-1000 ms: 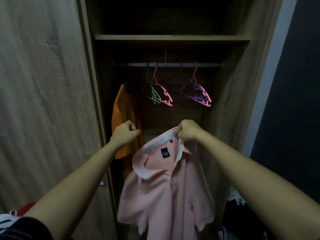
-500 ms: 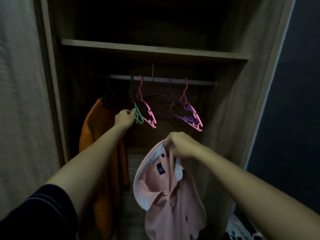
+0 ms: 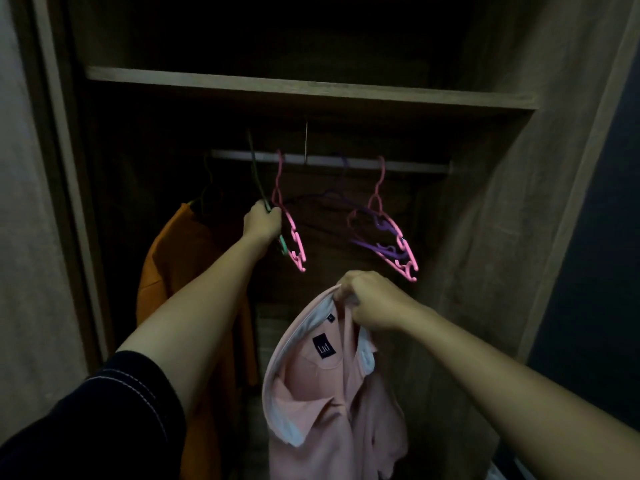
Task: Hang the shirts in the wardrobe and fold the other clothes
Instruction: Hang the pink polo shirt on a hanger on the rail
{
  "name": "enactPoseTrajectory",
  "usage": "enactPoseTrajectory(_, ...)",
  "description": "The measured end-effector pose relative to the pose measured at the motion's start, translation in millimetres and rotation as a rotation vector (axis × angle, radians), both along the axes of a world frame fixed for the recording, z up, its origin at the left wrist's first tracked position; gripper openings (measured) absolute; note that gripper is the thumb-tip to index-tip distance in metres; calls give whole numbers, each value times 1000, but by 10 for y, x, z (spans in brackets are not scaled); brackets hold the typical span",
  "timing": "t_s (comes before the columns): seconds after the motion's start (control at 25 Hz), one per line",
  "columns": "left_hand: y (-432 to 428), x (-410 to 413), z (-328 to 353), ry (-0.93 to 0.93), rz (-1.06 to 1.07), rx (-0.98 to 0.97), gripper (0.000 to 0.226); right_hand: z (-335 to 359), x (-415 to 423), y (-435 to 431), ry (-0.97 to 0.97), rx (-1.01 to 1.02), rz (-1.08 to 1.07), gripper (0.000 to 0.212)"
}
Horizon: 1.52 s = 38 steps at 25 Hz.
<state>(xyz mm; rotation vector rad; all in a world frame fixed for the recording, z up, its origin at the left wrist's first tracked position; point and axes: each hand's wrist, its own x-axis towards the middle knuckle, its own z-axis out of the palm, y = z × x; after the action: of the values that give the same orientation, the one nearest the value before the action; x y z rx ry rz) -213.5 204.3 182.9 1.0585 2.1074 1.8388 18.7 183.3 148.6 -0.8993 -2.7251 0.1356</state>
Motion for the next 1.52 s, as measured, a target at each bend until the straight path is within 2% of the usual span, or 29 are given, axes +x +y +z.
enactPoseTrajectory(0.12,-113,54,-71,34,17,-25,29,-66,-14,3,24,-32,-2,40)
enactPoseTrajectory(0.28,-480,146,-543,-8,85,-116,18,-265,-50,-114,41,-57,-2,38)
enactPoseTrajectory(0.4,-946,177,-1141,-74,163,-251,30,-526,-149,-245,40,-86,-31,35)
enactPoseTrajectory(0.48,-1316,175,-1508,-47,177,-271,35,-708,-236,-349,32,-95,-43,33)
enactPoseTrajectory(0.68,-2263,114,-1843,56,-39,-138,13,-1017,-342,-472,-50,-42,-90,36)
enactPoseTrajectory(0.8,-2824,-154,-1913,134,-183,-150,12,-1120,-352,-561,-22,-61,-142,39)
enactPoseTrajectory(0.96,-3334,-380,-1944,199,-238,-116,8,-1159,-323,-597,16,-126,-171,47)
enactPoseTrajectory(1.16,-3479,-481,-1941,307,-319,-176,10,-1083,-320,-607,25,-143,-186,62)
enactPoseTrajectory(1.32,-3406,-509,-1921,348,-364,-158,20,-957,-294,-574,123,-156,-237,55)
enactPoseTrajectory(1.4,-3355,-476,-1921,429,-417,-183,23,-837,-262,-576,82,-145,-208,52)
enactPoseTrajectory(1.52,-3124,-335,-1921,489,-476,-158,9,-681,-400,-754,-52,-59,-47,56)
